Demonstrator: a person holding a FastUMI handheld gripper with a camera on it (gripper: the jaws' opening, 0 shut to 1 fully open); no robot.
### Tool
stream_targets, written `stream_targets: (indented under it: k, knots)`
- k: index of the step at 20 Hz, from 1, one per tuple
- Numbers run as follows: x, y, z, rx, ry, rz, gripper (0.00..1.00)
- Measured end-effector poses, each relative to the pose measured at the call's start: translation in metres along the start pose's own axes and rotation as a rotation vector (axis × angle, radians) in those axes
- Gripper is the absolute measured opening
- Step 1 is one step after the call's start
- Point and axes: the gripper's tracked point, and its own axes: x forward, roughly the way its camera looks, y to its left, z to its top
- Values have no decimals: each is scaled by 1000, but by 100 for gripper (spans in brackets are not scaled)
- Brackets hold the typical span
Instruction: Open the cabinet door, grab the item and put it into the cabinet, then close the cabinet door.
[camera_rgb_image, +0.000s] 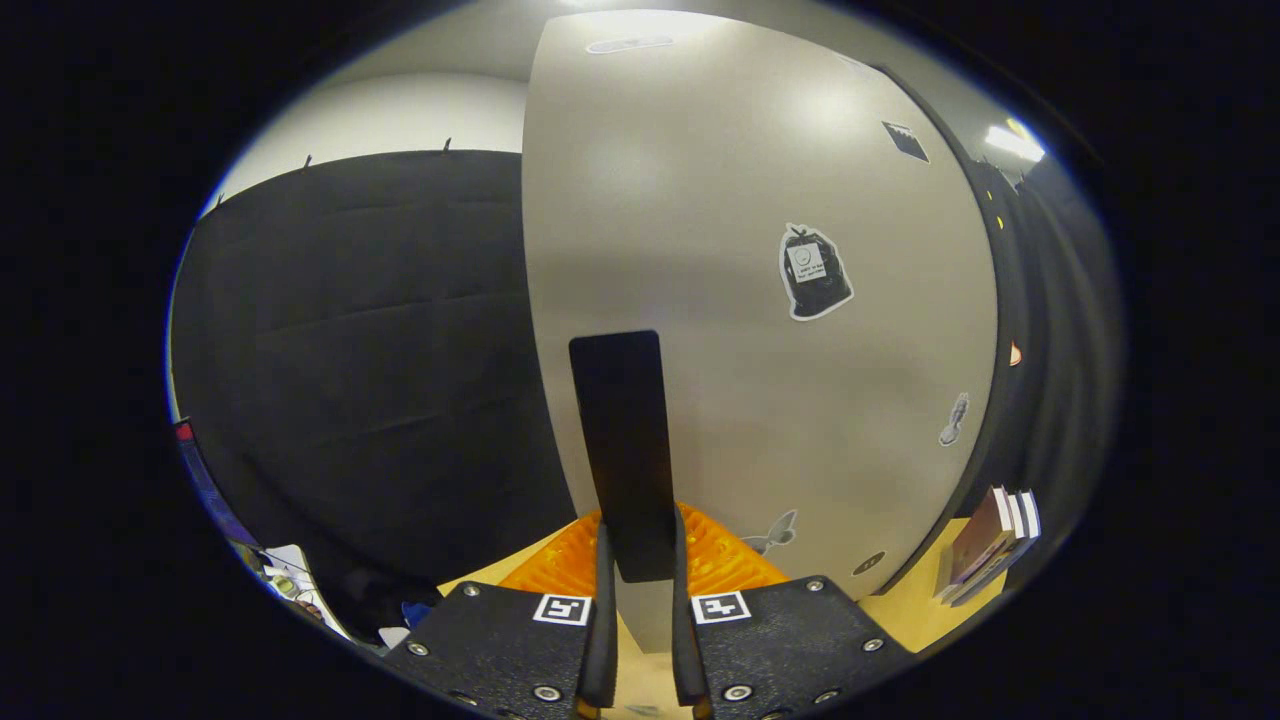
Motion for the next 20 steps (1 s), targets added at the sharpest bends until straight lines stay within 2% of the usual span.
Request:
stream_targets:
  k: [5, 10, 15, 20]
  knots:
    - [-9, -9, -2, 1, 17, 72, 23]
    - [-27, -19, -4, 2, 18, 75, 22]
    - [-38, -34, -5, -2, 11, 16, 23]
    - [-47, -46, -7, 65, -3, -75, 22]
